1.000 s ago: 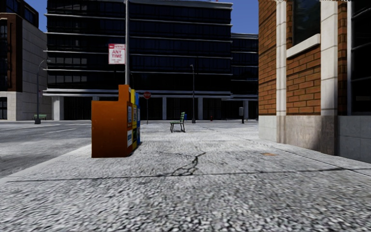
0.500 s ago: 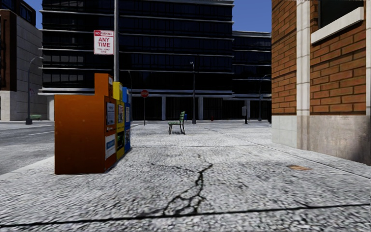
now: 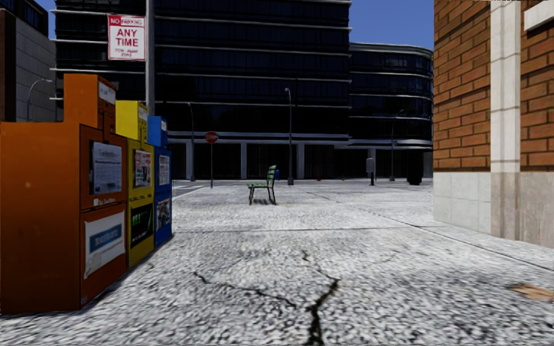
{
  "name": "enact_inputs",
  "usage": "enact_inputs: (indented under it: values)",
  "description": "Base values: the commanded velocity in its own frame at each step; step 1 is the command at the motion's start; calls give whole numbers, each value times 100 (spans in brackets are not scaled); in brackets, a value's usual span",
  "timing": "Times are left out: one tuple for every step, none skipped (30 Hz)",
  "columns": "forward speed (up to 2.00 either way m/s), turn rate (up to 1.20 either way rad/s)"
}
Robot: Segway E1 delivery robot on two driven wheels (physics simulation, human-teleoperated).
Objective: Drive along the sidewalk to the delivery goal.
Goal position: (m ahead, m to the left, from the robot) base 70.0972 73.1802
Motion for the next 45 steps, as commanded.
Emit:
enact_inputs:
  values:
    - [200, 0]
    - [200, 0]
    - [200, 0]
    - [200, 0]
    - [200, 0]
    - [200, 0]
    - [200, 0]
    - [200, 0]
    - [200, 11]
    - [200, 17]
    - [200, 18]
    - [200, 19]
    - [200, 19]
    - [200, 19]
    - [200, 19]
    - [200, 19]
    - [200, 19]
    - [200, 19]
    - [200, 19]
    - [200, 19]
    - [200, 23]
    - [200, 26]
    - [200, 27]
    - [200, 27]
    - [200, 27]
    - [200, 27]
    - [200, 34]
    - [200, 37]
    - [200, 37]
    - [200, 38]
    - [200, 38]
    - [200, 38]
    - [200, 38]
    - [200, 38]
    - [200, 39]
    - [200, 40]
    - [200, 41]
    - [200, 41]
    - [200, 42]
    - [200, 42]
    - [200, 42]
    - [200, 42]
    - [200, 43]
    - [200, 44]
    - [200, 44]
